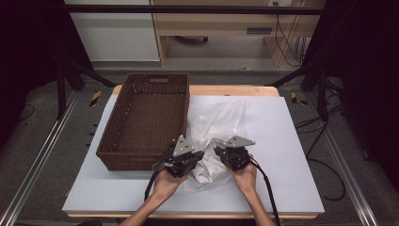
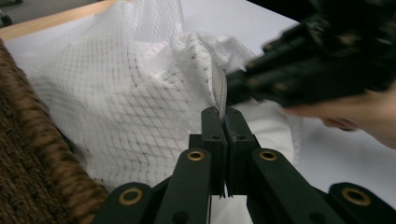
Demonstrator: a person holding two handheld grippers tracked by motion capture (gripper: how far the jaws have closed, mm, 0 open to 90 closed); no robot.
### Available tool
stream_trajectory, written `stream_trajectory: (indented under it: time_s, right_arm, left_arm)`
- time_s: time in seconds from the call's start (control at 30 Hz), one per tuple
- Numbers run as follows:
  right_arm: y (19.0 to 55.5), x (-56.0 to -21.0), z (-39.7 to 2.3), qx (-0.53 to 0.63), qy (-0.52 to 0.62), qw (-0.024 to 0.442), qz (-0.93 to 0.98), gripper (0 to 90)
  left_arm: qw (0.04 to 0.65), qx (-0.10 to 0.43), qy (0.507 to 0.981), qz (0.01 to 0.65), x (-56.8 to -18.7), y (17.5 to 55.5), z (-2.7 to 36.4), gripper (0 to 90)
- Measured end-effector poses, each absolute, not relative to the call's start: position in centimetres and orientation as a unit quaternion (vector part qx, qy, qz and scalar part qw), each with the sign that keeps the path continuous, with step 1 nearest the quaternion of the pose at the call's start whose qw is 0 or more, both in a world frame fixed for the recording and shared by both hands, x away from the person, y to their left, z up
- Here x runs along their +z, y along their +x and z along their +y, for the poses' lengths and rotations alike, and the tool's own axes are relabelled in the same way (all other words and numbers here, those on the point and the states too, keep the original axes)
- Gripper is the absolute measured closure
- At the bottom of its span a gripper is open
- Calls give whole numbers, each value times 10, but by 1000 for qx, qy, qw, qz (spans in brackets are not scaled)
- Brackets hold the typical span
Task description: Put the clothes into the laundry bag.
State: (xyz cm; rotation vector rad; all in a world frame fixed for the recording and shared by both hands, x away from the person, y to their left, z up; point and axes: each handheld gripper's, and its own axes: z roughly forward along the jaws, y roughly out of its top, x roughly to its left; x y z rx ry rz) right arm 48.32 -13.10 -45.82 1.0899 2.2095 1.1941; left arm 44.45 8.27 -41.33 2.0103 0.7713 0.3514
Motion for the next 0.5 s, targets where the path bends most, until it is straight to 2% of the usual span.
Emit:
stream_trajectory:
  time_s: [0.07, 0.27, 0.33, 0.43, 0.5]
  right_arm:
    - [495, -463, -132, 417, 414, 207, 782, 885]
    - [499, -465, -134, 402, 446, 275, 751, 882]
    - [496, -462, -135, 399, 449, 274, 751, 858]
    - [488, -454, -143, 419, 427, 242, 764, 699]
    - [476, -446, -150, 425, 414, 232, 771, 636]
  left_arm:
    - [457, 147, 822, 308, -413, 442, 83, 880]
    - [447, 135, 827, 311, -423, 443, 81, 880]
    - [445, 136, 828, 313, -426, 443, 79, 879]
    - [448, 134, 825, 317, -428, 444, 78, 878]
    - [449, 133, 824, 319, -429, 444, 77, 879]
